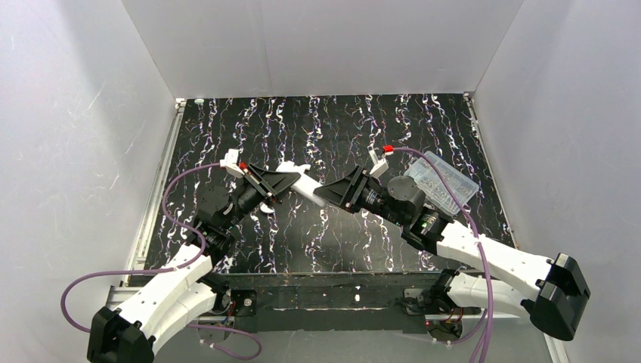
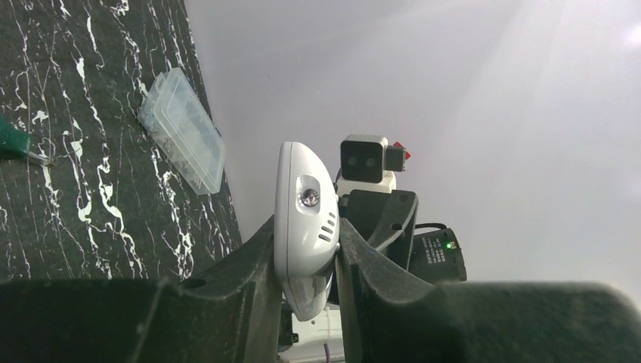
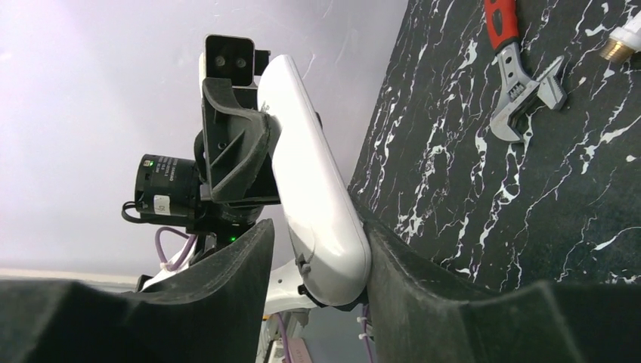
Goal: Load the batteries into the remote control
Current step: Load the battery cover into the remote control, then turn over the remote control at the center of the board.
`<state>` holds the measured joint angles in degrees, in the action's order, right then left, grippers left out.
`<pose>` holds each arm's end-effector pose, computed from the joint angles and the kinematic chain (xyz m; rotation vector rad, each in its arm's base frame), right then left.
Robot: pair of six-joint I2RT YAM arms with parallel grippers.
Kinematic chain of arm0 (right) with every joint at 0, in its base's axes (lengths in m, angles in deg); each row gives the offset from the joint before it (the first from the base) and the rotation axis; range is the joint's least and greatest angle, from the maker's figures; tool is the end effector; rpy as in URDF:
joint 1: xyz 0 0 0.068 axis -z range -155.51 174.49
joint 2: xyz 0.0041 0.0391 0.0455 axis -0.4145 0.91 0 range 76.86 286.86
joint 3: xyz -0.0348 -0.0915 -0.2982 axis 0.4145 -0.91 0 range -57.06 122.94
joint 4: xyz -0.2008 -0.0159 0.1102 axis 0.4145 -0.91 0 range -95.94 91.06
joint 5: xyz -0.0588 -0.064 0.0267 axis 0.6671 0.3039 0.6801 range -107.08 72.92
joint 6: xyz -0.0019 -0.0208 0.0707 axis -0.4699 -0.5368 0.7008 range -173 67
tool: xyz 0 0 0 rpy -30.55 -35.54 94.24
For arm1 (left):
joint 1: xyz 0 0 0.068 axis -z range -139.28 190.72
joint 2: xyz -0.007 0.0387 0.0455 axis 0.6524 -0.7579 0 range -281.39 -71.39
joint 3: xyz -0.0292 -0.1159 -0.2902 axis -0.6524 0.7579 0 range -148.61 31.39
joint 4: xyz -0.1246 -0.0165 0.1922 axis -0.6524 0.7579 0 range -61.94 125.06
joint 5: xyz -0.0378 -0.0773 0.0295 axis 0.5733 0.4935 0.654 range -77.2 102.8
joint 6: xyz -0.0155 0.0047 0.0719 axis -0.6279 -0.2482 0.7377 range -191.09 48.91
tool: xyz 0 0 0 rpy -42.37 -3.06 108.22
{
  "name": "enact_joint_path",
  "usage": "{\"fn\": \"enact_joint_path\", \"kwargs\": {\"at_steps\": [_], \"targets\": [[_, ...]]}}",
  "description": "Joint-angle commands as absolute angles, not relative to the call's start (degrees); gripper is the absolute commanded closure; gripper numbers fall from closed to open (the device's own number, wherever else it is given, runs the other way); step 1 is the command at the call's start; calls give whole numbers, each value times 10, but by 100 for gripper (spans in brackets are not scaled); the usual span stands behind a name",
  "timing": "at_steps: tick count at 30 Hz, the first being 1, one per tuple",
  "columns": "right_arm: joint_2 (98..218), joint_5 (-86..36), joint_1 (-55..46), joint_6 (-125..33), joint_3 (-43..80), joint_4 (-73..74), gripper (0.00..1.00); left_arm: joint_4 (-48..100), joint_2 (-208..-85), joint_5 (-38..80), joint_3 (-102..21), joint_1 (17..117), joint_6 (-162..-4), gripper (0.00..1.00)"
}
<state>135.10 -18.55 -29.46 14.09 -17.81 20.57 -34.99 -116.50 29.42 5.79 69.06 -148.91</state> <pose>0.1242 0.1731 0.3632 0.1860 1.8213 1.6195 0.0963 -0.0720 0.4084 -0.1031 0.9912 -1.8403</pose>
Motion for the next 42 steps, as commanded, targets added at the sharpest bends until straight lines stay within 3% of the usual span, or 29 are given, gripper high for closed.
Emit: {"fn": "enact_joint_path", "kwargs": {"at_steps": [1, 8, 11, 14, 21, 25, 31, 34, 42], "targets": [[1347, -173, -291, 135, -150, 232, 49, -405, -1146, 295, 58, 693, -1483, 100], [1350, -183, -291, 135, -150, 242, 63, -408, -1149, 296, 57, 693, -1484, 100], [1352, -187, -291, 135, -150, 249, 75, -402, -1149, 300, 54, 693, -1483, 98], [1354, -196, -290, 132, -149, 257, 91, -398, -1151, 304, 52, 693, -1483, 78], [1334, -185, -284, 116, -149, 270, 99, -350, -1143, 306, 46, 693, -1485, 17], [1309, -151, -274, 81, -132, 216, 99, -302, -1130, 312, 42, 693, -1477, 3], [1269, -72, -253, -15, -91, 111, 99, -182, -1078, 295, 49, 693, -1452, 2], [1288, 6, -245, -115, -22, -17, 99, -109, -1046, 295, 43, 692, -1429, 2], [1567, 190, -235, -423, 268, -383, 99, 32, -1004, 309, 2, 692, -1360, 2]]}}
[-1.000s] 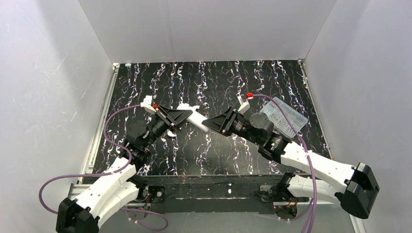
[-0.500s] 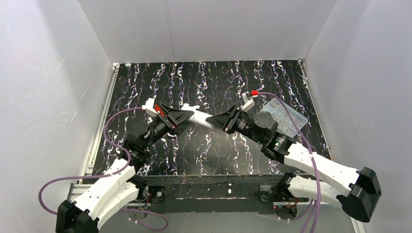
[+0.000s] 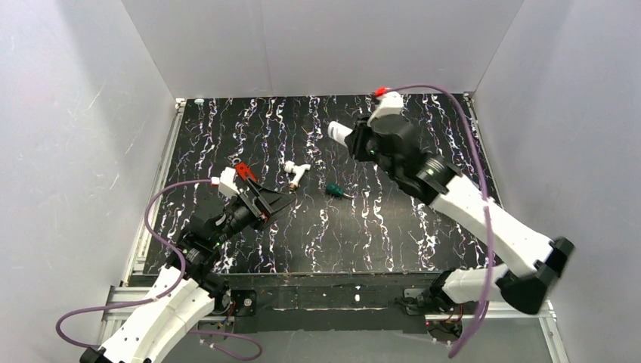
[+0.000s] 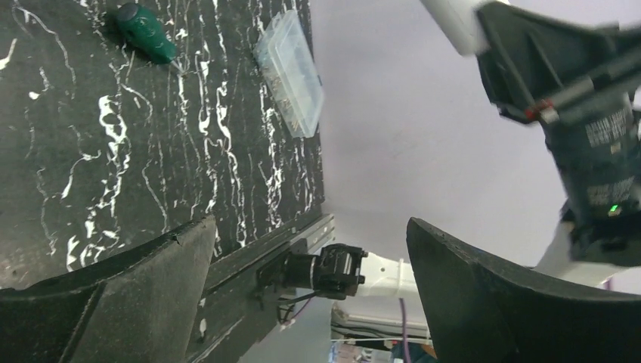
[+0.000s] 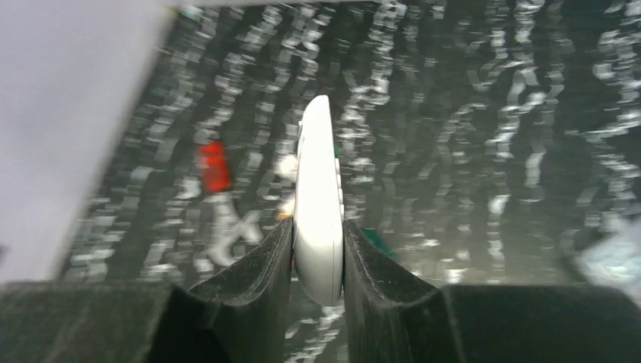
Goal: Load the batteries into the remote control
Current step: Turn over the remote control at the center of the board.
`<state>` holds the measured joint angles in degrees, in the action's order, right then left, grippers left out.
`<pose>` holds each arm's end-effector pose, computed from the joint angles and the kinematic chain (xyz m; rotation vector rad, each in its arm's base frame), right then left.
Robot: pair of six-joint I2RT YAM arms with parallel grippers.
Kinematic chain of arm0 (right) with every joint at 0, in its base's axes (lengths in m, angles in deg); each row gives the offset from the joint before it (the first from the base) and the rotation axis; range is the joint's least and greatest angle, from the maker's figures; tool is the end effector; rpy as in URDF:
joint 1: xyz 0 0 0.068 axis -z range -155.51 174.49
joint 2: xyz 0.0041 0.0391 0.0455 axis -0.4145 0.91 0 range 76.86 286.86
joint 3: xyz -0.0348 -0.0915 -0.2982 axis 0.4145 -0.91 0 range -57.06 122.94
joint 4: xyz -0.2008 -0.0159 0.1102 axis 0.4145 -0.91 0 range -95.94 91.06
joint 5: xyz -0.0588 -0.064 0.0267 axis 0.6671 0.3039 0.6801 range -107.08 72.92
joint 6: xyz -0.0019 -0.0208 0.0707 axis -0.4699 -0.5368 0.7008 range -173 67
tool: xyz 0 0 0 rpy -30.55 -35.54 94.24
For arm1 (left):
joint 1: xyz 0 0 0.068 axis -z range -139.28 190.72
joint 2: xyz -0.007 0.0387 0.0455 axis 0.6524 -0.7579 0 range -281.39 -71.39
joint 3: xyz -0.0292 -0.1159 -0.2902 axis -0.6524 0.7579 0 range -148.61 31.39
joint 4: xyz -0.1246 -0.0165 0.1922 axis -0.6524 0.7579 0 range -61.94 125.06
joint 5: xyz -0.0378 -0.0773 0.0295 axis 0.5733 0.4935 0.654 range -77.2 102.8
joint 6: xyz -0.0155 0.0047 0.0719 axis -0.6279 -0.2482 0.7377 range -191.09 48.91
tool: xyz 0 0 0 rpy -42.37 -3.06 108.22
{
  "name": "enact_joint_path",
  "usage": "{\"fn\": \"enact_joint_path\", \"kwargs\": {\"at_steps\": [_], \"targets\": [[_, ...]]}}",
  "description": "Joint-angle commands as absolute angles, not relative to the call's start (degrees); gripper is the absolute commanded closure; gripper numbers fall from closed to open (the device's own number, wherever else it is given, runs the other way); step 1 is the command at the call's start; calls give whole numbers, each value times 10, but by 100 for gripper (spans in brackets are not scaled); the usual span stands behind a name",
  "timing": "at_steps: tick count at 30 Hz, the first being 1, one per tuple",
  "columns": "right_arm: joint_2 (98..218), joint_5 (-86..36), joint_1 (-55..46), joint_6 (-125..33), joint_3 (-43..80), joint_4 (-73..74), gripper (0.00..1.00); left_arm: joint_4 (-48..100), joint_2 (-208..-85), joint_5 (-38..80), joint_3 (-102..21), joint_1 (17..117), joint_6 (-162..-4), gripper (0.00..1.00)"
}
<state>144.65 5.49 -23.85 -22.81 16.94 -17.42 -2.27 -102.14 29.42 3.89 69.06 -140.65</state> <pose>0.1740 0.1598 0.4516 0.0019 1.8132 0.6364 0.0700 -0.0578 0.3788 -0.1606 1.2752 -1.6611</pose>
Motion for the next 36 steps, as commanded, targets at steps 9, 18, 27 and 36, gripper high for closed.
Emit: {"fn": "enact_joint_path", "kwargs": {"at_steps": [9, 18, 27, 36], "targets": [[1816, 331, -219, -505, 399, -552, 99, 90, -974, 308, -13, 693, -1331, 2], [1939, 330, -221, -486, 453, -653, 99, 101, -974, 318, -22, 692, -1319, 2], [1939, 295, -260, -454, 395, -658, 99, 84, -977, 321, -8, 692, -1329, 2], [1943, 260, -301, -403, 372, -652, 80, 86, -976, 324, -5, 692, -1333, 2]]}}
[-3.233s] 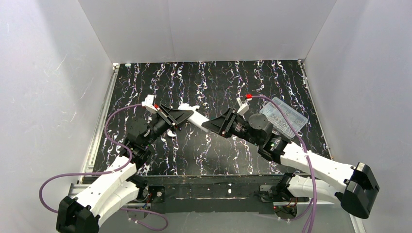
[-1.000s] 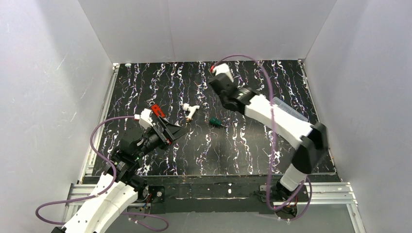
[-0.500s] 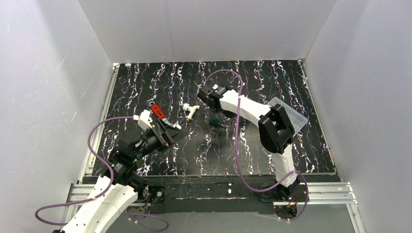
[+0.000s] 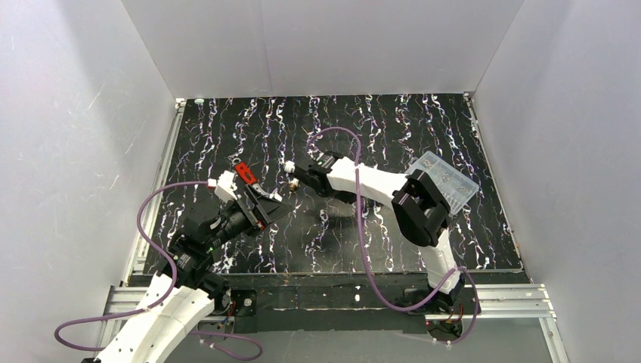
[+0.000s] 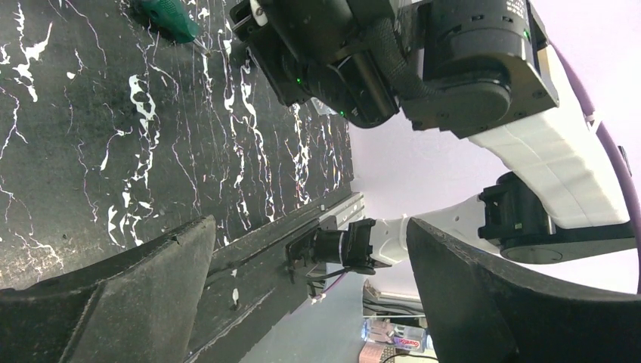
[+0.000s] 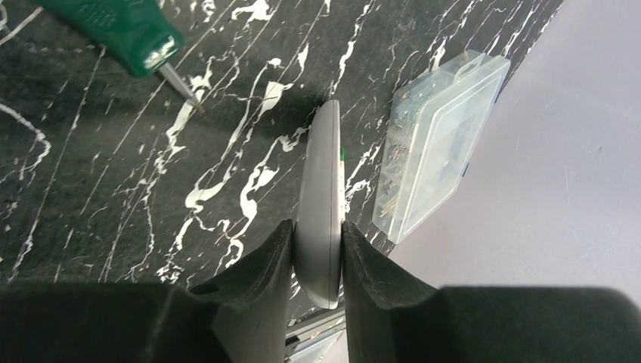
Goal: Load the batteries into the remote control
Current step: Turn over the remote control at the center of the board, then reset both arms
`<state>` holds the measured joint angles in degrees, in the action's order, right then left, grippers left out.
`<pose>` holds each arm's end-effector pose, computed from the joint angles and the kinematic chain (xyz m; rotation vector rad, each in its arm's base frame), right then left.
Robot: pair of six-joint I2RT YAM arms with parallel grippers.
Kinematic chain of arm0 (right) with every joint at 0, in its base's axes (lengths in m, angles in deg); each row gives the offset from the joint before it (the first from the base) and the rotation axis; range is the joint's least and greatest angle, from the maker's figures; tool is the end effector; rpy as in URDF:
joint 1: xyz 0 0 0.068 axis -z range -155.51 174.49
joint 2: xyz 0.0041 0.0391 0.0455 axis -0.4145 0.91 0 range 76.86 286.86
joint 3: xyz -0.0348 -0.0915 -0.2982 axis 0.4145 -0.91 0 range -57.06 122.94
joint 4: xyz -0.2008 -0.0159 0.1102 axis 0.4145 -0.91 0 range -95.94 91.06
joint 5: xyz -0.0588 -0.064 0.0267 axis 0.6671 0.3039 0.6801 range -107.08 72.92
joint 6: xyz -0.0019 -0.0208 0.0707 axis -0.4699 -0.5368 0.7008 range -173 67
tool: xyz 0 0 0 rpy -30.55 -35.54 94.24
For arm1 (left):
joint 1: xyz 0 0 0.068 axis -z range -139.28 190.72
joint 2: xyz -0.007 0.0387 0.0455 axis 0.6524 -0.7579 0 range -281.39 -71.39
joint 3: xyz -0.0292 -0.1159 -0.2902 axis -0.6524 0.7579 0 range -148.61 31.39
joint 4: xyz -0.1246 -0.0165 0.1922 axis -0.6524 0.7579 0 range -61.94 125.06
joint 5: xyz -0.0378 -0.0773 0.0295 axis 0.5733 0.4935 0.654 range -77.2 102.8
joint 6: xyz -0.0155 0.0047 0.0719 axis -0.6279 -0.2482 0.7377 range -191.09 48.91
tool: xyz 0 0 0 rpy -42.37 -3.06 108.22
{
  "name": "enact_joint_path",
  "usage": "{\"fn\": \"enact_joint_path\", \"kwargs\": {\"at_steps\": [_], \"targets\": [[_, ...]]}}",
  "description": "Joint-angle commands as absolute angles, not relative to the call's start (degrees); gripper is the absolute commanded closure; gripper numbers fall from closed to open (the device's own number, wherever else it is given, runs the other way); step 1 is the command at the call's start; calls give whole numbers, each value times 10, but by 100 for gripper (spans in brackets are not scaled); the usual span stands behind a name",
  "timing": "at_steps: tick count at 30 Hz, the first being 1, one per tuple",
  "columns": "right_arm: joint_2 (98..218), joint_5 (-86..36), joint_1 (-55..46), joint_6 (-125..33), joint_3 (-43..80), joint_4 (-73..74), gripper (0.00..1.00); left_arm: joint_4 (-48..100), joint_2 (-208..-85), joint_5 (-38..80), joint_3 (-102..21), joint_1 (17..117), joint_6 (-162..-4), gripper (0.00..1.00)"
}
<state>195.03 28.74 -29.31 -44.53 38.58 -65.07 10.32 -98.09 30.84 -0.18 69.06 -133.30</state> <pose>0.2630 0.2844 0.2412 -0.9749 2.3675 -0.9108 0.0557 -0.0517 0.3799 -0.0834 1.3496 -1.5489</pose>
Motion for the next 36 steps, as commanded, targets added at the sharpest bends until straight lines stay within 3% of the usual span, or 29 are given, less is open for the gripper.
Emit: {"fn": "enact_joint_path", "kwargs": {"at_steps": [1, 4, 16, 28, 36], "targets": [[1939, 252, -302, -399, 366, -648, 75, 86, -976, 324, -4, 692, -1333, 2], [1925, 233, -304, -390, 346, -628, 65, 83, -979, 326, -3, 692, -1335, 2], [1918, 208, -304, -382, 313, -587, 41, 72, -982, 327, 4, 692, -1343, 2], [1892, 177, -305, -375, 298, -548, 33, 72, -992, 332, 0, 692, -1340, 3], [1728, -4, -289, -354, 252, -374, 31, 179, -996, 336, -60, 692, -1252, 3]]}}
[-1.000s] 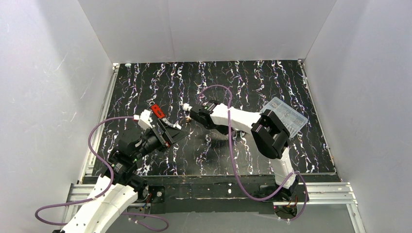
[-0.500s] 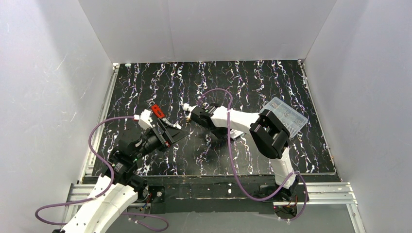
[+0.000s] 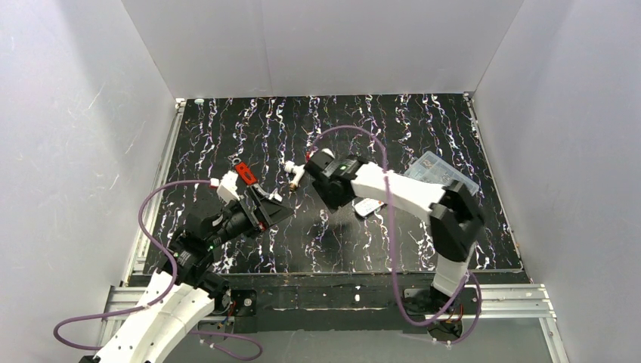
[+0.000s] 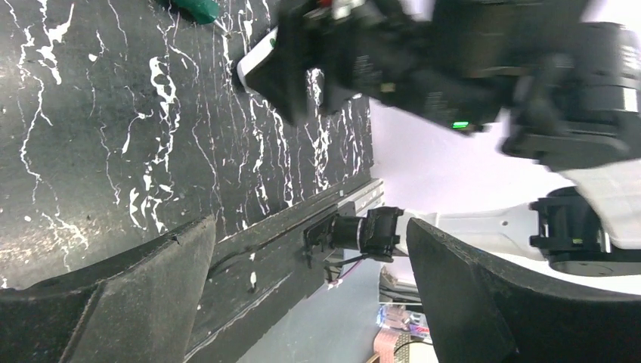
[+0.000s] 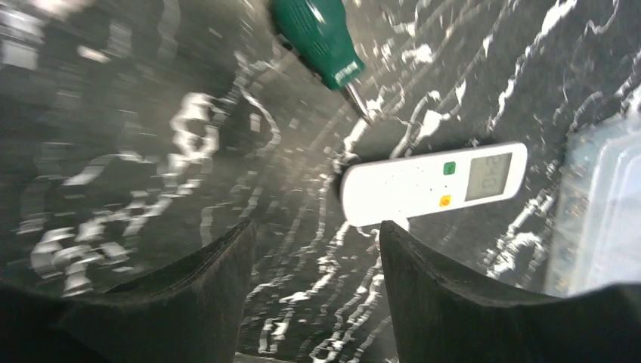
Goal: Load the batteries into the remote control
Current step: Reset both arms
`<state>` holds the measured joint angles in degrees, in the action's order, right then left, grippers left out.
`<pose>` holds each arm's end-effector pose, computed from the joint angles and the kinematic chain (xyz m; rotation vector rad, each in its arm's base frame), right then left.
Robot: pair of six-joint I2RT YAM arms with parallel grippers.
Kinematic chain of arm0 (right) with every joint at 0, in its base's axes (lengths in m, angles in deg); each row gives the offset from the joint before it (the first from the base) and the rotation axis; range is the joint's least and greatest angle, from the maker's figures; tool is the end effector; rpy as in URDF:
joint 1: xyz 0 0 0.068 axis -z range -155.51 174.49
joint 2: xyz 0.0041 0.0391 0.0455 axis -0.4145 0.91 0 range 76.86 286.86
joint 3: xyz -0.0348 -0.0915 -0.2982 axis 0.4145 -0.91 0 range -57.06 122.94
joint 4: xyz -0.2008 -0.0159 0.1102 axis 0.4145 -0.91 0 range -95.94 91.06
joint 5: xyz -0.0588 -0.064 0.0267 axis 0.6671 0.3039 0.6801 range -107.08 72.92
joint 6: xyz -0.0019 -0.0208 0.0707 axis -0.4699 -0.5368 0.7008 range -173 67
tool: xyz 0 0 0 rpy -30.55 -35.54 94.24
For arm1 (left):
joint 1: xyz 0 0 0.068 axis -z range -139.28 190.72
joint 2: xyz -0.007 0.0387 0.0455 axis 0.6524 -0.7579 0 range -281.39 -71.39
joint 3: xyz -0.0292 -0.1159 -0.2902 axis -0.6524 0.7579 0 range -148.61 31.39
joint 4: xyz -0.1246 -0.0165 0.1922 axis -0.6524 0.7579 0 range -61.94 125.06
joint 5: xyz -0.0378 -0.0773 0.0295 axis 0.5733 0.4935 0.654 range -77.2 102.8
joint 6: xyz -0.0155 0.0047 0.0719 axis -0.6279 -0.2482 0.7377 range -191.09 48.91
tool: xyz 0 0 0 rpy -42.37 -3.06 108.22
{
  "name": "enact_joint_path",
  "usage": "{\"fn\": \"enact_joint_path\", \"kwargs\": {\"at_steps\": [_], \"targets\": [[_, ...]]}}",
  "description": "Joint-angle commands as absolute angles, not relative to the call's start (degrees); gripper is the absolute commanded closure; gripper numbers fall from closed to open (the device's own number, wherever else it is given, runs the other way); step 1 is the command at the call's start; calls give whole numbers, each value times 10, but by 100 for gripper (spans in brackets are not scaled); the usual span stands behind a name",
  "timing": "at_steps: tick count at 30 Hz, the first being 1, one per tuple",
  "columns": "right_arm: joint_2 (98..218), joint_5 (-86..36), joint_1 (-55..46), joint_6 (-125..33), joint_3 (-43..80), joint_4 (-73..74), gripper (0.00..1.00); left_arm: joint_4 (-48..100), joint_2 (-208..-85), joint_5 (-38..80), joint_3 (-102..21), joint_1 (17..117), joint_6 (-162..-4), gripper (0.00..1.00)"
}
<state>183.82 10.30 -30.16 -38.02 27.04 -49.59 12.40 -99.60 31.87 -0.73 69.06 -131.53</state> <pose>0.2333 0.2798 0.2564 -0.8022 2.4965 -0.3074 0.0616 -0.0561 0.3770 -0.0653 1.4065 -1.5223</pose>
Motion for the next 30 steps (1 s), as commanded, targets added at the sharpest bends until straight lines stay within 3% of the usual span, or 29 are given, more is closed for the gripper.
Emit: {"fn": "enact_joint_path", "kwargs": {"at_steps": [1, 8, 12, 22, 30], "targets": [[1698, -26, -284, -348, 231, -335, 31, 206, -998, 333, -74, 692, -1233, 3], [1469, -73, -257, -322, -8, -28, 29, 402, -1027, 267, -148, 692, -1118, 2], [1336, -71, -257, -314, -197, 196, 19, 522, -1074, 182, -177, 692, -1095, 2], [1260, 4, -257, -329, -296, 198, 14, 598, -1074, 66, -179, 692, -1075, 2], [1228, 6, -257, -386, -312, 202, 13, 605, -1066, 52, -175, 692, -1074, 2]]}}
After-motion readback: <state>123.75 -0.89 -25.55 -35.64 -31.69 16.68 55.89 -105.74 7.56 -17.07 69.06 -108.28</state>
